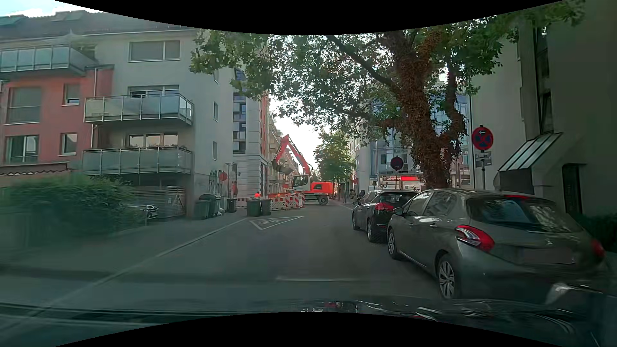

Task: Follow the waypoints while adhering to traffic rules and regulations

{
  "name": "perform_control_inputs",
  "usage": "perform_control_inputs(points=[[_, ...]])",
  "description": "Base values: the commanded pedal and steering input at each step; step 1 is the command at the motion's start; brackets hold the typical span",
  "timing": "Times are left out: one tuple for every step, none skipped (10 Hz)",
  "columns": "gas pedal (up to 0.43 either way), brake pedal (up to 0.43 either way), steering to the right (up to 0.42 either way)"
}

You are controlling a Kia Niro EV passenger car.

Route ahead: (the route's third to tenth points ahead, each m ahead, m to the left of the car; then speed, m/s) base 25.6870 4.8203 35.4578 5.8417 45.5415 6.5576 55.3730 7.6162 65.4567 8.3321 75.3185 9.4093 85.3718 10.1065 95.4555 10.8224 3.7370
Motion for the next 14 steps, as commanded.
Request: perform_control_inputs(points=[[0.0, 0.098, 0.013], [0.0, 0.085, 0.013], [0.0, 0.073, 0.012], [0.0, 0.098, 0.01], [0.0, 0.11, 0.009], [0.0, 0.11, 0.009], [0.0, 0.11, 0.009], [0.0, 0.091, 0.005], [0.0, 0.067, -0.001], [0.0, 0.049, -0.007], [0.0, 0.018, -0.011], [0.0, 0.012, -0.014], [0.0, 0.0, -0.017], [0.0, 0.0, -0.022]])
